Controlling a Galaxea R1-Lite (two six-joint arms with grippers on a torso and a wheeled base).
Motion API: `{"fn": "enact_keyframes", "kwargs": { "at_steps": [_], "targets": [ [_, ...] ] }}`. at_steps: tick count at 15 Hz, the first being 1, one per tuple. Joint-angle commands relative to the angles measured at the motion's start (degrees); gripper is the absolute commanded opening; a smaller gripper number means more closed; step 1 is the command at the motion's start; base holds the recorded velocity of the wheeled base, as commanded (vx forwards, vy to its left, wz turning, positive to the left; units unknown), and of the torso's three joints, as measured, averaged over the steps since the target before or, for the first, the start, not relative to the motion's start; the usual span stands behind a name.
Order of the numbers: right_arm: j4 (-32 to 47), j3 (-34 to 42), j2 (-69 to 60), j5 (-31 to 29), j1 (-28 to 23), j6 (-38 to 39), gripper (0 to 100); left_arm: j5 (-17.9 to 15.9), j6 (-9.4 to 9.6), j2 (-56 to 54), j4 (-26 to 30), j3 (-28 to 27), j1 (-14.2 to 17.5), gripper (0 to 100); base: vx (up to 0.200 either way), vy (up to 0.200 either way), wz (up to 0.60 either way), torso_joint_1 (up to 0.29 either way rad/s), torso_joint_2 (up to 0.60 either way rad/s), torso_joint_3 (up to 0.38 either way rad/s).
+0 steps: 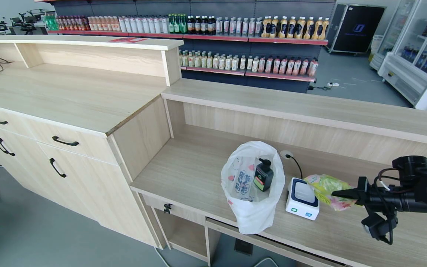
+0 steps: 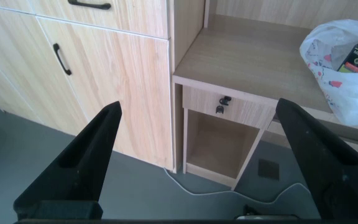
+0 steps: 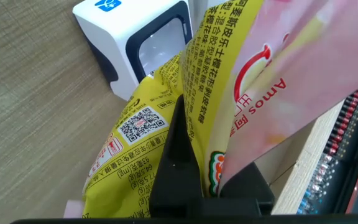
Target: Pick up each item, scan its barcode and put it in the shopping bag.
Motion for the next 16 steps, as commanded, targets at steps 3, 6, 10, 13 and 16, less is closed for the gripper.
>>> {"fn": "enact_keyframes", "kwargs": {
  "at_steps": [3, 6, 10, 13, 16],
  "targets": [
    [0.04, -1.66, 2.36, 0.18, 1.09, 0.18, 0, 0.00, 0.00, -0.02, -0.01, 0.00, 0.00, 100, 0.000, 0.000, 0.00, 0.000, 0.00, 0.000],
    [0.04, -3.15, 3.51, 0.27, 1.70, 0.35, 0, 0.00, 0.00, -0.02, -0.01, 0.00, 0.00, 100, 0.000, 0.000, 0.00, 0.000, 0.00, 0.000],
    [0.04, -4.03, 4.21, 0.27, 2.23, 0.44, 0, 0.00, 0.00, -0.02, -0.01, 0.00, 0.00, 100, 0.000, 0.000, 0.00, 0.000, 0.00, 0.000],
    [0.04, -3.85, 3.95, 0.36, 2.23, 0.35, 0, 0.00, 0.00, -0.02, -0.01, 0.00, 0.00, 100, 0.000, 0.000, 0.00, 0.000, 0.00, 0.000],
    [0.30, -3.50, 0.17, 1.06, 1.70, 3.17, 0, 0.00, 0.00, -0.02, -0.01, 0.00, 0.00, 100, 0.000, 0.000, 0.00, 0.000, 0.00, 0.000]
  ]
}}
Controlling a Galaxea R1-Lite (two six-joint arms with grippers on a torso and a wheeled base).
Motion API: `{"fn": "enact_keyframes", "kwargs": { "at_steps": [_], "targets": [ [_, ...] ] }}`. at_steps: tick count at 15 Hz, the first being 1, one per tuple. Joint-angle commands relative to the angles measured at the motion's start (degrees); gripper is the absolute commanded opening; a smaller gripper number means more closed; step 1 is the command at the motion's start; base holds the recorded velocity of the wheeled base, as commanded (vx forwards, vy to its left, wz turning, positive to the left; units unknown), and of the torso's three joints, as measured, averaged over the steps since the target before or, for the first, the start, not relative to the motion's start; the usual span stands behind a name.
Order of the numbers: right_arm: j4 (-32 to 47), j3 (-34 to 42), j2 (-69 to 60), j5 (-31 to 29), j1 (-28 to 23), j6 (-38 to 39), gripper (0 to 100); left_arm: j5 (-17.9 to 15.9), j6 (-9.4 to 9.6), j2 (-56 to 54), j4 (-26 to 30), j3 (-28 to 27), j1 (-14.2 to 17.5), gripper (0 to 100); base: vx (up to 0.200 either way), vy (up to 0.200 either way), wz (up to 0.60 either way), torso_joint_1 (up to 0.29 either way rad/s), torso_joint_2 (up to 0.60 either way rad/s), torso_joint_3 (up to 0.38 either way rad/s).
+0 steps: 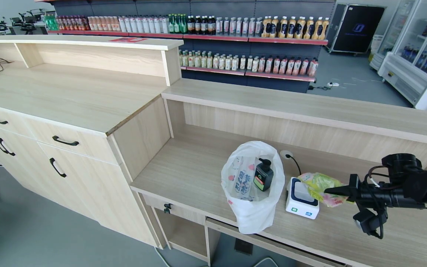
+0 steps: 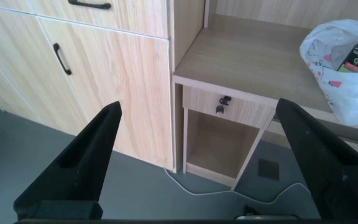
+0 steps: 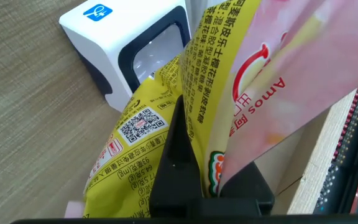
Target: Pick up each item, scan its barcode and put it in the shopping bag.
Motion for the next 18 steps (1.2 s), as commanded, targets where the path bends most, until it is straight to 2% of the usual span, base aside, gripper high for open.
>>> {"fn": "enact_keyframes", "kwargs": {
  "at_steps": [1, 3, 6, 7, 8, 10, 11, 13, 17, 18],
  "targets": [
    [-0.05, 1.27, -6.14, 0.42, -1.83, 4.29, 0, 0.00, 0.00, -0.02, -0.01, 0.00, 0.00, 100, 0.000, 0.000, 0.00, 0.000, 0.00, 0.000],
    [-0.05, 3.38, -15.20, 0.33, -4.20, 15.45, 0, 0.00, 0.00, -0.02, -0.01, 0.00, 0.00, 100, 0.000, 0.000, 0.00, 0.000, 0.00, 0.000],
    [-0.40, 3.12, -30.49, 0.59, -4.99, 46.91, 0, 0.00, 0.00, -0.02, -0.01, 0.00, 0.00, 100, 0.000, 0.000, 0.00, 0.000, 0.00, 0.000],
    [-0.40, 3.29, -33.74, 0.15, -5.87, 54.82, 0, 0.00, 0.00, -0.02, -0.01, 0.00, 0.00, 100, 0.000, 0.000, 0.00, 0.000, 0.00, 0.000],
    [-0.40, 4.52, -39.54, -1.52, -7.98, 69.15, 0, 0.00, 0.00, -0.02, -0.01, 0.00, 0.00, 100, 0.000, 0.000, 0.00, 0.000, 0.00, 0.000],
    [-0.40, 7.16, -44.90, -3.01, -13.52, 83.04, 0, 0.00, 0.00, -0.02, -0.01, 0.00, 0.00, 100, 0.000, 0.000, 0.00, 0.000, 0.00, 0.000],
    [-0.05, 10.15, -47.72, -3.28, -18.79, 86.20, 0, 0.00, 0.00, -0.02, -0.01, 0.00, 0.00, 100, 0.000, 0.000, 0.00, 0.000, 0.00, 0.000],
    [-0.05, 15.95, -51.41, -3.54, -23.71, 87.08, 0, 0.00, 0.00, -0.02, -0.01, 0.00, 0.00, 100, 0.000, 0.000, 0.00, 0.000, 0.00, 0.000],
    [0.04, 16.74, -53.34, -3.45, -23.54, 87.70, 0, 0.00, 0.00, -0.02, -0.01, 0.00, 0.00, 100, 0.000, 0.000, 0.00, 0.000, 0.00, 0.000],
    [-0.05, 16.83, -53.78, -3.45, -20.90, 91.83, 0, 0.00, 0.00, -0.02, -0.01, 0.00, 0.00, 100, 0.000, 0.000, 0.60, 0.002, 0.00, -0.002]
  ]
}}
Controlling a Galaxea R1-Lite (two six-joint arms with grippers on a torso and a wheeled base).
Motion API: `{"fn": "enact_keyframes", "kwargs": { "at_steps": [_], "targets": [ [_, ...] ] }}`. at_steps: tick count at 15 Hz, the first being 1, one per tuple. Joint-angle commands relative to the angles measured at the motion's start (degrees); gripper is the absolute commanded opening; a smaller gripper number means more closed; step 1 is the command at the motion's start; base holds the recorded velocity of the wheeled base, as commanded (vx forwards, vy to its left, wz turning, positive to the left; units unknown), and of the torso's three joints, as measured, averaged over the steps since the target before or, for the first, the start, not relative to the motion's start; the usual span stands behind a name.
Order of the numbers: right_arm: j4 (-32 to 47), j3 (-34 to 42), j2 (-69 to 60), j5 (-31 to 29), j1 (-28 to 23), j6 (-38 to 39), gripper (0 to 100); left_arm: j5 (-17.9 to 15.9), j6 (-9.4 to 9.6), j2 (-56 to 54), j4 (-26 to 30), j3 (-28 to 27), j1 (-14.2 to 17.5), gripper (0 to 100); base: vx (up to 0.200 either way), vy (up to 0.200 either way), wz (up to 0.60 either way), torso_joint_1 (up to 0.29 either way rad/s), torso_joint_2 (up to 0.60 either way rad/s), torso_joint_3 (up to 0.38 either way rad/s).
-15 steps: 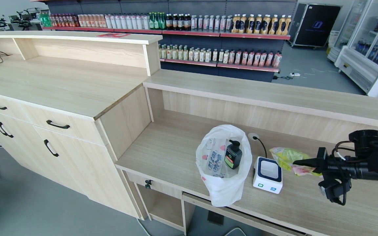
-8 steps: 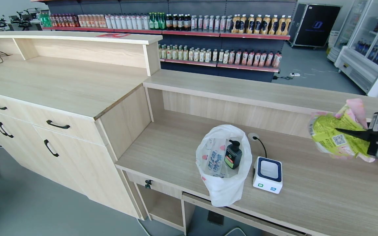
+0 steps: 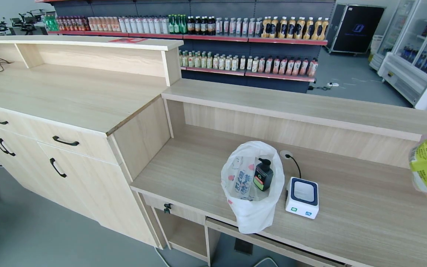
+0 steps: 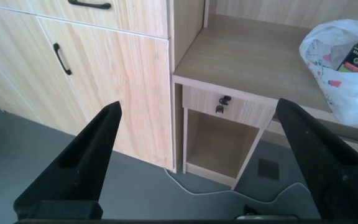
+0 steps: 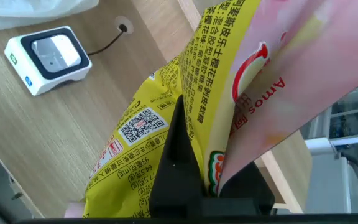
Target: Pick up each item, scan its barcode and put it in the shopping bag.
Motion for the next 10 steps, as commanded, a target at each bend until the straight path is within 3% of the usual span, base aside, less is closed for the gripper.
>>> {"fn": "enact_keyframes", "kwargs": {
  "at_steps": [1, 3, 5, 6, 7, 8, 10],
  "targets": [
    [-0.56, 0.26, -2.75, -1.45, 5.34, 4.92, 0, 0.00, 0.00, -0.02, 0.02, 0.00, 0.00, 100, 0.000, 0.000, 0.60, 0.007, 0.01, 0.002],
    [-2.41, -0.01, -5.03, -9.27, 11.41, 10.99, 0, 0.00, 0.00, -0.02, 0.02, 0.00, 0.00, 100, 0.000, 0.000, 0.60, 0.000, 0.00, 0.005],
    [-5.75, -1.50, -7.84, -36.43, 31.89, 29.79, 0, 0.00, 0.00, -0.02, 0.02, 0.00, 0.00, 100, 0.000, 0.000, 0.60, 0.005, 0.00, 0.000],
    [-5.57, -2.20, -7.67, -42.76, 36.81, 31.73, 0, 0.00, 0.00, -0.02, 0.02, 0.00, 0.00, 100, 0.000, 0.000, 0.60, -0.002, 0.00, 0.007],
    [-5.66, -3.08, -6.35, -56.55, 48.06, 35.33, 0, 0.00, 0.00, -0.02, 0.02, 0.00, 0.00, 100, 0.000, 0.000, 0.60, -0.002, 0.00, 0.002],
    [-6.36, -2.82, -3.01, -63.59, 54.65, 38.50, 0, 0.00, 0.00, -0.02, 0.02, 0.00, 0.00, 100, 0.000, 0.000, 0.60, 0.002, 0.00, -0.002],
    [-7.07, -1.32, 4.11, -64.29, 57.46, 48.34, 0, 0.00, 0.00, -0.02, 0.02, 0.00, 0.00, 100, 0.000, 0.000, 0.60, 0.002, 0.00, 0.000]
  ]
}}
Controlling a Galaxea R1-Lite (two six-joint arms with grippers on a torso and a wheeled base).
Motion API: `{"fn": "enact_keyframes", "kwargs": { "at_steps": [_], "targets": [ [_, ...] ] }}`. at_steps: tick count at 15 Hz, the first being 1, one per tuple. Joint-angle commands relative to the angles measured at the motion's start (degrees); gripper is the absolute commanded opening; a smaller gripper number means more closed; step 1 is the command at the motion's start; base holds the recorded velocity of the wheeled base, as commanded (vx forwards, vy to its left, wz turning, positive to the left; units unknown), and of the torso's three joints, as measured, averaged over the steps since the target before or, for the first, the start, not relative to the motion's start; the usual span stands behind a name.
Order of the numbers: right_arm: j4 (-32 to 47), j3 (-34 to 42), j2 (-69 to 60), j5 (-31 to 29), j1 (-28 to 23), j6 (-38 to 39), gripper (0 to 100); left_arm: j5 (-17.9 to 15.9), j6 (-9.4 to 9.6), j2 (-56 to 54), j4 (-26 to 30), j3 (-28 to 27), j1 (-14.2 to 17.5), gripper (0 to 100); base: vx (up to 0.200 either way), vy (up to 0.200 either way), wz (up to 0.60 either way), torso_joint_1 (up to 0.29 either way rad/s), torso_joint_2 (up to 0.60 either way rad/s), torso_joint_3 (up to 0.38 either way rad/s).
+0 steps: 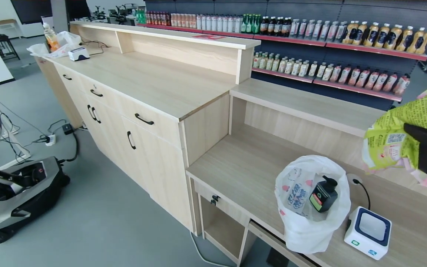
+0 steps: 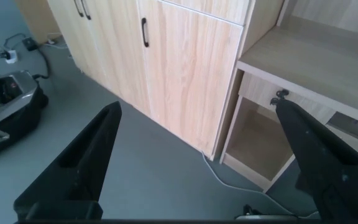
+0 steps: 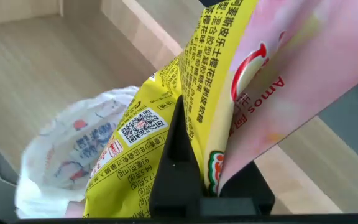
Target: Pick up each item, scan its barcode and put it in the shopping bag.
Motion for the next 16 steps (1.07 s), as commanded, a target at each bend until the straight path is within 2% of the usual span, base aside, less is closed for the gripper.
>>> {"fn": "enact_keyframes", "kwargs": {
  "at_steps": [1, 4, 10, 16],
  "targets": [
    [-1.40, 1.02, 11.38, -7.31, 9.13, 12.09, 0, 0.00, 0.00, -0.02, 0.02, 0.00, 0.00, 100, 0.000, 0.000, 0.00, 0.000, 0.00, 0.000],
    [-1.58, 3.57, 20.09, -5.28, 6.22, 15.43, 0, 0.00, 0.00, -0.02, 0.02, 0.00, 0.00, 100, 0.000, 0.000, 0.00, 0.000, 0.00, 0.000],
    [-14.76, 7.35, 29.84, -3.97, 3.06, 15.34, 0, 0.00, 0.00, -0.02, 0.02, 0.00, 0.00, 100, 0.000, 0.000, 0.00, 0.000, 0.00, 0.000],
    [-14.85, 7.26, 29.93, -0.36, 2.71, 15.17, 0, 0.00, 0.00, -0.02, 0.02, 0.00, 0.00, 100, 0.000, 0.000, 0.00, 0.000, 0.00, 0.000]
  ]
}}
